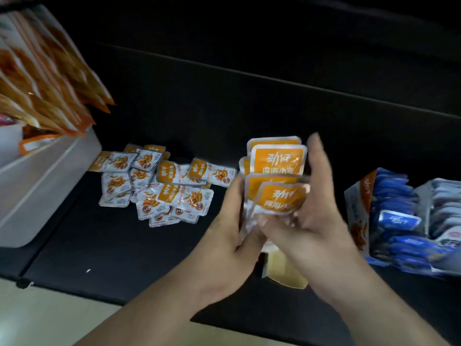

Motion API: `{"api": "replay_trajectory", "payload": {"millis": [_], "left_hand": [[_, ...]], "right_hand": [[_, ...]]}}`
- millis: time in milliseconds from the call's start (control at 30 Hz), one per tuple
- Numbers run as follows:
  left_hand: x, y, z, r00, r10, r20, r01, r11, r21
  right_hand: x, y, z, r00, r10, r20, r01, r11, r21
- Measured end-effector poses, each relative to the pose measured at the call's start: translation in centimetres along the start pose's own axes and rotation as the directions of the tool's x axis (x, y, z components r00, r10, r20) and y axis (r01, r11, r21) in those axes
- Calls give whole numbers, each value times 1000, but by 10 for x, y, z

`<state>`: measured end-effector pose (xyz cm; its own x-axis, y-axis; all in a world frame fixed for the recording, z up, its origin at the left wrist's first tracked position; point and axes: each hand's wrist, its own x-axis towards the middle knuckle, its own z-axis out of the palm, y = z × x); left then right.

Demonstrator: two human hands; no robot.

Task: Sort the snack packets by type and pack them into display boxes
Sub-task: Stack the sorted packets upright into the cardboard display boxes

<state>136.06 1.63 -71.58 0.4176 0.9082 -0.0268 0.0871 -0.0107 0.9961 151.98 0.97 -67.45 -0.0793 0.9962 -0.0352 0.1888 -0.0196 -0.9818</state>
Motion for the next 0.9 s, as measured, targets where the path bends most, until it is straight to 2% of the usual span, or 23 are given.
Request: {"api": "replay_trajectory", "payload": {"millis": [67, 233, 467, 633, 767, 900], "left_hand": [[5, 1, 12, 1000, 19, 14, -19, 1000, -5], [14, -6, 31, 998, -20, 62, 21, 1000, -8], [17, -18, 46, 990, -112, 87, 107, 992, 63], [22, -14, 54, 991, -109, 71, 107, 994, 33], [26, -10, 56, 991, -108, 79, 109, 994, -9], [24, -10, 61, 978, -155, 140, 142, 985, 97]], "right_hand": [[-1, 2, -18, 998, -55, -22, 54, 997, -46], [-11, 19, -35, 996, -51, -68, 51, 999, -7], [-5, 30, -70, 1000, -24, -9, 22, 982, -190], [-12, 39, -76, 999, -32, -35, 27, 992, -123], [-19, 45, -75, 999, 22, 34, -16, 982, -186], [-19, 47, -77, 990, 95, 104, -63, 960, -272]]}}
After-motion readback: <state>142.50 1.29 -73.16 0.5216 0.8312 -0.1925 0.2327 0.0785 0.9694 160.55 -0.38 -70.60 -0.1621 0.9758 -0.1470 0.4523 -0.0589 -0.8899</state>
